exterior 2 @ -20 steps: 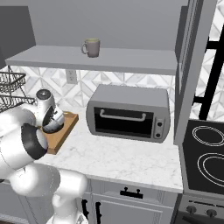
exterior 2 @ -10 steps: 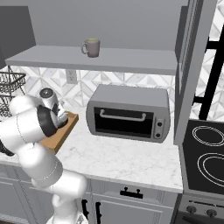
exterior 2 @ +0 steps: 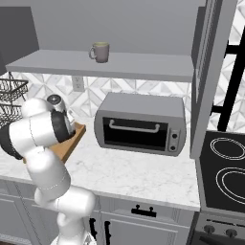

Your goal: Pick the kettle from the counter and place it on the tray. Then pick the mug from the cabinet and place it on the tray. Then close the cabinet doors.

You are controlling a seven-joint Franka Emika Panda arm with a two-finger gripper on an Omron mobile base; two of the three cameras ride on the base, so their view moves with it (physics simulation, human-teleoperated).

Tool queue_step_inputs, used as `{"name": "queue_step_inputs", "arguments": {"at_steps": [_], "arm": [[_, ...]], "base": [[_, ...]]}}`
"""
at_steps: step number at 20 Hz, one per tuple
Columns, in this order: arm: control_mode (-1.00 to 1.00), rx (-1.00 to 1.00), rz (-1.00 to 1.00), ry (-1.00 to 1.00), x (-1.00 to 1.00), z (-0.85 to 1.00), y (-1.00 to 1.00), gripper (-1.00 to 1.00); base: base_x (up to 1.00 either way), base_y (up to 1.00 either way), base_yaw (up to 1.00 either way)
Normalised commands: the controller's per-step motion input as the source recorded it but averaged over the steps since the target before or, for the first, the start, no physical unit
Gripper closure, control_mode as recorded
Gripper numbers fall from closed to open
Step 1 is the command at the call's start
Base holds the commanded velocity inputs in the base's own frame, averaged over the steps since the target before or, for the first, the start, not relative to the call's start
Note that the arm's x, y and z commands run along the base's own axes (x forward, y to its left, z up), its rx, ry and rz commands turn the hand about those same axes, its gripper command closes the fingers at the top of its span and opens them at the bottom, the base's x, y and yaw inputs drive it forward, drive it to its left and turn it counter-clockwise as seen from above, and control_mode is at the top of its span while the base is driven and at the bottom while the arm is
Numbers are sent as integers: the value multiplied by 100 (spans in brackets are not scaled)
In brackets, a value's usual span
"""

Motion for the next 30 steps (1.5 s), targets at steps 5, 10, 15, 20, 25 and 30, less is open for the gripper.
{"name": "queue_step_inputs", "arguments": {"at_steps": [5,10,15,20,25,30], "arm": [[-100,0,0,0,-6,-2,0,-100],[-100,0,0,7,-68,-2,-11,-100],[-100,7,1,0,-95,72,-49,-100],[-100,-9,1,3,-91,100,-32,-100],[-100,-7,1,5,-3,9,-36,-100],[-100,-9,0,3,-1,93,-75,-100]], "base": [[0,0,0],[0,0,0],[0,0,0],[0,0,0],[0,0,0],[0,0,0]]}}
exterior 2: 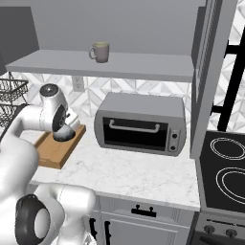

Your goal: Pick the kettle from the counter and place it on the tray. Then pick the mug from the cabinet and place it on the tray. Then close the cabinet doors.

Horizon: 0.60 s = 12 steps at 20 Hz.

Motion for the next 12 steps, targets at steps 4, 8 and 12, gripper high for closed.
{"name": "queue_step_inputs", "arguments": {"at_steps": [4,8,12], "arm": [[-100,-15,-6,14,-19,100,-68,-100],[-100,-23,-5,1,-8,100,-35,-100],[-100,-26,-11,-7,1,100,-9,-100]], "base": [[0,0,0],[0,0,0],[0,0,0]]}}
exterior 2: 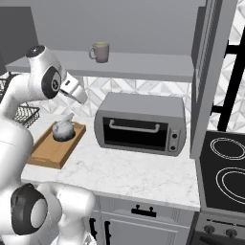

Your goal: Pick the kettle from the counter and place it on the tray. Then pick the mug from the cabinet and place it on the tray. Then close the cabinet doors.

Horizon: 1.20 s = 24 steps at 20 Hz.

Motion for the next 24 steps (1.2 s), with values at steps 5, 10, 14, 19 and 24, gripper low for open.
{"name": "queue_step_inputs", "arguments": {"at_steps": [5,10,14,19,24], "arm": [[-100,-18,-15,-8,5,99,-2,-100],[-100,-9,-4,-7,18,44,-1,-100],[-100,-13,-2,-17,52,36,-7,-100],[-100,-8,-6,-25,63,3,-24,-100],[-100,0,-8,4,50,17,0,-100]], "base": [[0,0,0],[0,0,0],[0,0,0],[0,0,0],[0,0,0]]}}
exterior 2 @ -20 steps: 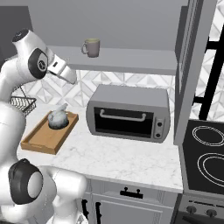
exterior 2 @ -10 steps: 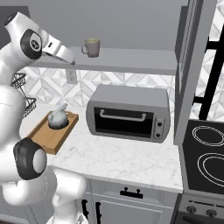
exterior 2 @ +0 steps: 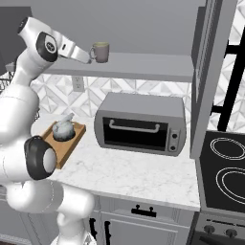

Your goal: Pick the kettle from the counter and place it on the tray. Then pick the mug from the cabinet and place it on the tray. Then close the cabinet doors.

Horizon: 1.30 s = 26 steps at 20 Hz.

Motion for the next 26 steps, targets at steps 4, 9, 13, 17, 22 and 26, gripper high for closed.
{"name": "queue_step_inputs", "arguments": {"at_steps": [4,9,13,17,22,26], "arm": [[-100,0,-10,8,55,0,0,-100],[-100,0,-8,6,57,0,0,-100],[-100,0,-7,0,48,0,0,-100],[-100,0,-6,0,34,0,0,-100],[-100,0,-5,0,20,0,0,-100],[-100,0,-6,-6,0,-12,0,100]], "base": [[0,0,0],[0,0,0],[0,0,0],[0,0,0],[0,0,0],[0,0,0]]}}
